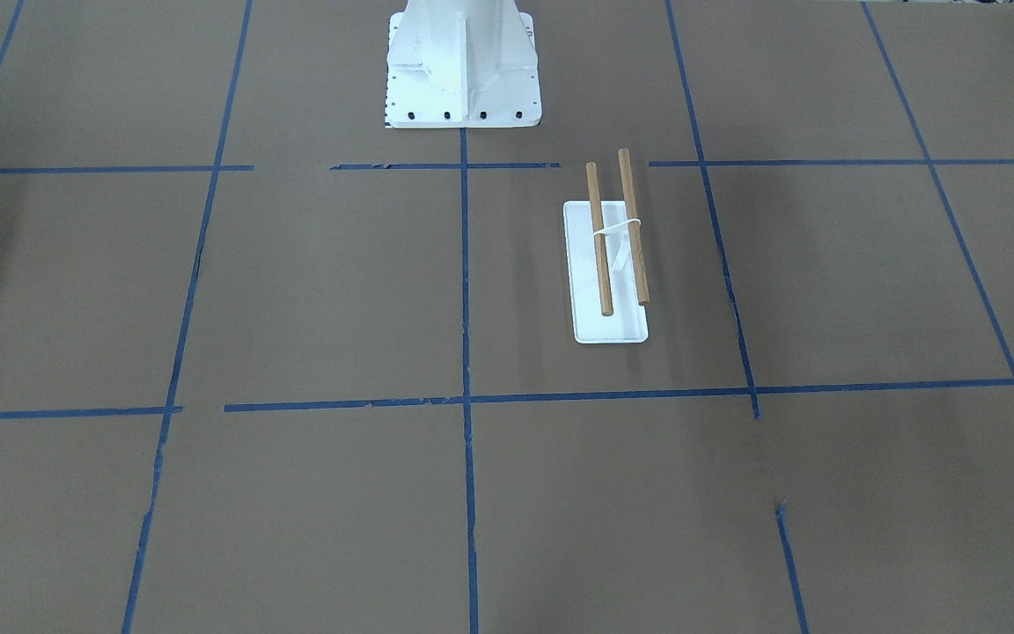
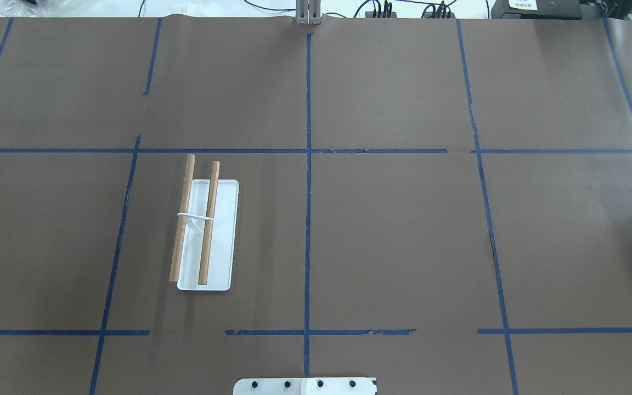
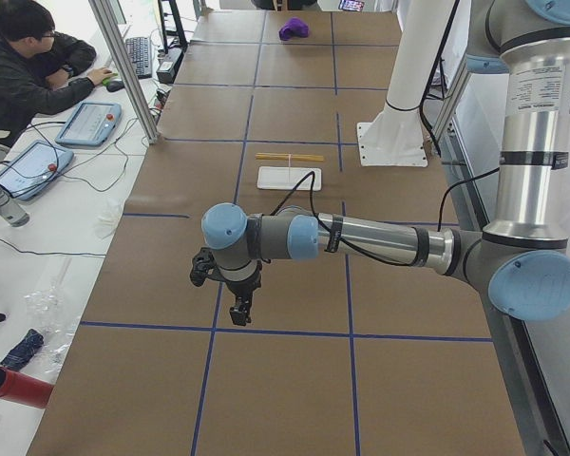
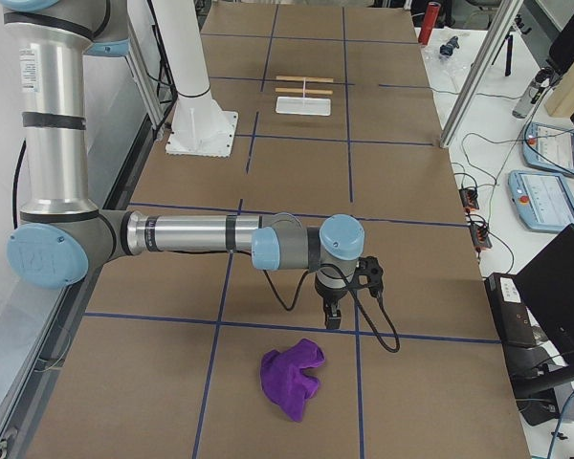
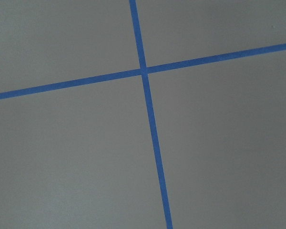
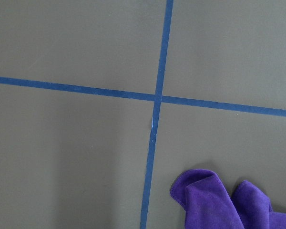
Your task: Hang towel on rack
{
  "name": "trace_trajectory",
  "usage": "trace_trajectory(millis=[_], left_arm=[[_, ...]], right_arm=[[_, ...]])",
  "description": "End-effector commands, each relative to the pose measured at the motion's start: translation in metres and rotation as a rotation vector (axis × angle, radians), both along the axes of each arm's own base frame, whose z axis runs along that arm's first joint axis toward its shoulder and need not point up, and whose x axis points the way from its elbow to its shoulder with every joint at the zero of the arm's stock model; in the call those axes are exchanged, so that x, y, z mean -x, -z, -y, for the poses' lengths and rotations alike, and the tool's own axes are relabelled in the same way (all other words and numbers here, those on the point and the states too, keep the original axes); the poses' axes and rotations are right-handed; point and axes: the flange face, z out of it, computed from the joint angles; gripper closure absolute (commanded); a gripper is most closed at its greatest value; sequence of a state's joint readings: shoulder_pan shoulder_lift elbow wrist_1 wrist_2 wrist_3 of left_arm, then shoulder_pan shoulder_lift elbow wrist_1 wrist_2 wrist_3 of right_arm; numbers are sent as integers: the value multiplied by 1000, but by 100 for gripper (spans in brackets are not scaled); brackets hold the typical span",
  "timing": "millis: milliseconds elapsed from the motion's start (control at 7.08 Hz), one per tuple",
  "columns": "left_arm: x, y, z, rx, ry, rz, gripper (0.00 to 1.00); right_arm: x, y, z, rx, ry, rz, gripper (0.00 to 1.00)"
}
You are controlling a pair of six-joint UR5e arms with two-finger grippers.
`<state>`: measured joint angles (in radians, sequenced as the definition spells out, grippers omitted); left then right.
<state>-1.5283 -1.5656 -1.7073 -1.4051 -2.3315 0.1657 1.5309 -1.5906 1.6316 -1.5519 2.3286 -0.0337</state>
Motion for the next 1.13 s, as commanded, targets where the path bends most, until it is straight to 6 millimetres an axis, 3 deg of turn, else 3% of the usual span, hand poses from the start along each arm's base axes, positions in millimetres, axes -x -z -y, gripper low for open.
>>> trace_trajectory(millis=[0, 283, 707, 848, 989], left_arm=[[0, 12, 1, -23, 1, 2, 0], [-2, 31, 6, -64, -2, 2, 0], [-5, 68, 35, -226, -2, -17, 0], [-4, 80, 45, -371, 2, -17, 0], [-4, 73, 44, -439, 1, -22, 0]], right_arm=[[0, 0, 0, 0, -1, 2, 0], [0, 14, 7, -55, 2, 5, 0], [2, 34, 9, -193, 13, 10, 0], [2, 12, -15, -236, 18, 9, 0], [2, 0, -28, -272, 22, 12, 0]])
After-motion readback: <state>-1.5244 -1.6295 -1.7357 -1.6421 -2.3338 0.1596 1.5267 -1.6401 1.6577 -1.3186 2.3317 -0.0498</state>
